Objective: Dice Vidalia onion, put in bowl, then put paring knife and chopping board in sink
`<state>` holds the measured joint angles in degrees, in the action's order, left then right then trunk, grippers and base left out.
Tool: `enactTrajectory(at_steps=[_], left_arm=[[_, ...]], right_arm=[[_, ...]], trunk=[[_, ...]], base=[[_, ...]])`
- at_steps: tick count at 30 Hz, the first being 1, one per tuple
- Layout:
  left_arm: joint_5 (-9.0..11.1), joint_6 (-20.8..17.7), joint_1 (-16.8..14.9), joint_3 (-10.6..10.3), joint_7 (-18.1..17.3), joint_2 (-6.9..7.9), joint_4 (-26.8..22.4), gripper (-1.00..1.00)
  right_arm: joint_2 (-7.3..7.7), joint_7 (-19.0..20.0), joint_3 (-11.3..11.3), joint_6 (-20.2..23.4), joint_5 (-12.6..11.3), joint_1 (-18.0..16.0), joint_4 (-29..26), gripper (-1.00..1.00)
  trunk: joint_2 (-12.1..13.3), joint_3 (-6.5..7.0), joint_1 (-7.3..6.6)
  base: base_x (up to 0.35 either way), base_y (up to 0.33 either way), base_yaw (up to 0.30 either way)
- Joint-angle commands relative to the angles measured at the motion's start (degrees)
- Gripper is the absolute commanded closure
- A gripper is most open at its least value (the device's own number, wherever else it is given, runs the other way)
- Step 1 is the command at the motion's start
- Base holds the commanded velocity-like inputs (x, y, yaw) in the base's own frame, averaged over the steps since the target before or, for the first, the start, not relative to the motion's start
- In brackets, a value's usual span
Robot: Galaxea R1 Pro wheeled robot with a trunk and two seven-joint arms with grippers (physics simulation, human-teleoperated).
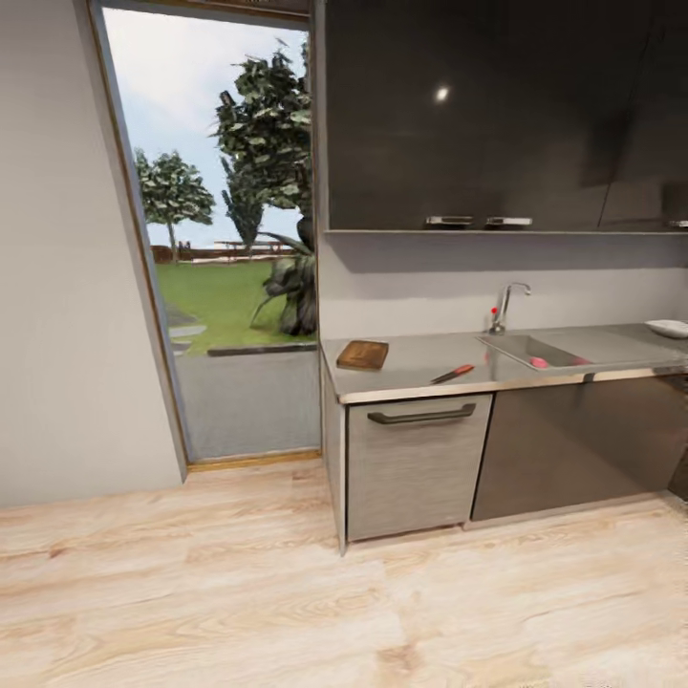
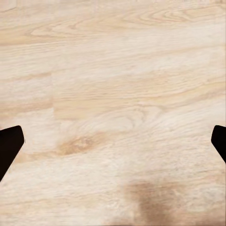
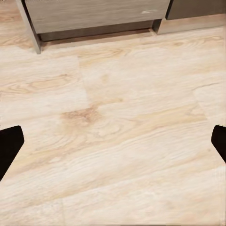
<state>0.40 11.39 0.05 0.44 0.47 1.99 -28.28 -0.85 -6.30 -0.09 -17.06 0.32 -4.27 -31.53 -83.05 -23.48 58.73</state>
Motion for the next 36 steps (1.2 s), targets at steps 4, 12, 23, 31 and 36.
enactTrajectory(at_steps=[4,12,23,31,36], left_arm=[[0.04,0.12,0.01,0.0,0.05,0.09,-0.13,-1.0],[0.13,0.13,0.01,0.05,0.05,0.19,-0.27,-1.0],[0.21,0.12,0.03,0.03,0.05,0.21,-0.28,-1.0],[0.22,0.12,0.01,0.05,0.05,0.21,-0.28,-1.0],[0.22,0.12,-0.01,0.01,0.05,0.21,-0.28,-1.0]], right_arm=[[-0.02,-0.2,0.0,-0.17,0.03,-0.04,0.05,-1.0],[-0.03,-0.2,0.0,-0.17,0.03,-0.04,0.14,-1.0],[-0.03,-0.2,0.0,-0.17,0.03,-0.04,0.17,-1.0],[-0.03,-0.03,0.0,-0.09,-0.04,-0.04,0.24,-1.0],[-0.03,-0.03,0.0,-0.08,-0.05,-0.04,0.24,-1.0]], trunk=[[-0.03,0.21,0.0],[-0.03,0.74,0.0],[-0.03,1.46,0.0],[-0.03,1.89,0.0],[-0.03,1.91,0.0]], base=[[0.0,0.293,-0.197],[0.0,0.293,-0.197],[0.0,0.293,-0.197],[0.0,0.293,-0.178],[0.0,0.293,-0.03]])
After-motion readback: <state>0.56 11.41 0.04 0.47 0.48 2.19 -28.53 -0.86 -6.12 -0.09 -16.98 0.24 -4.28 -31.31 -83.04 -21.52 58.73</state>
